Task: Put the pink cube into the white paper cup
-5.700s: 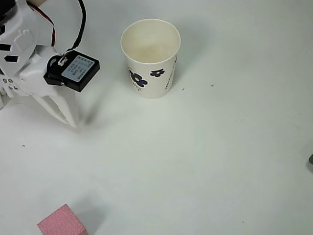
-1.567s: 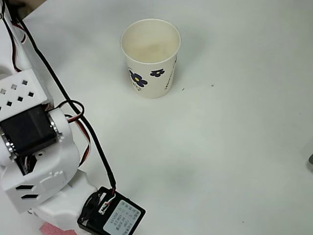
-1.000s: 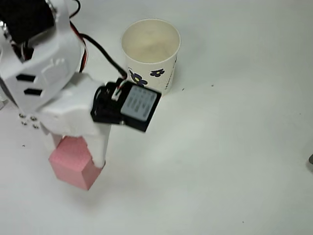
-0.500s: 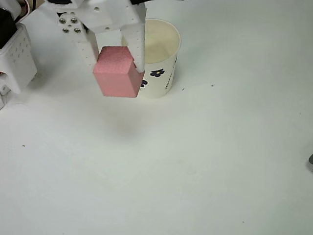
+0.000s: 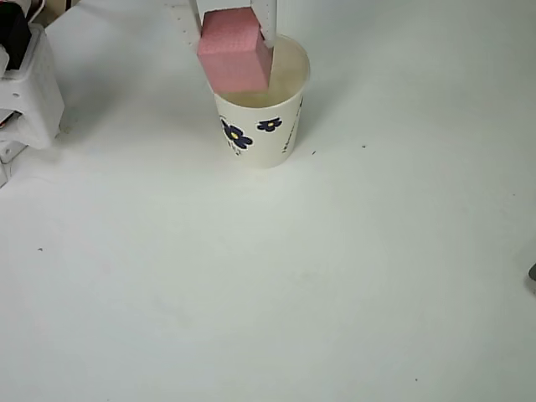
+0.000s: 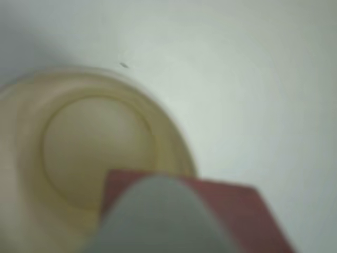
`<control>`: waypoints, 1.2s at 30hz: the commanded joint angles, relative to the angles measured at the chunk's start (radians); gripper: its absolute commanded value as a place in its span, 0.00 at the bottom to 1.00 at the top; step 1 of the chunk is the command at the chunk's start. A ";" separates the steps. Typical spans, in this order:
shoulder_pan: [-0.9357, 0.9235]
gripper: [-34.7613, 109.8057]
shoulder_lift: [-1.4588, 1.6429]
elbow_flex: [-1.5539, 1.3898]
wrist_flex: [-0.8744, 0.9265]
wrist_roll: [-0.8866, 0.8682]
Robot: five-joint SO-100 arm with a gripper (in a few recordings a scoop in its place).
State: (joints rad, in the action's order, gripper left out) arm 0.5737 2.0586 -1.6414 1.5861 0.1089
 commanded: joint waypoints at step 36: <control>0.114 0.33 0.066 -0.018 -0.038 -0.029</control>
State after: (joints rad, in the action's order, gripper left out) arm 0.6949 2.0663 -1.7948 1.5524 0.0460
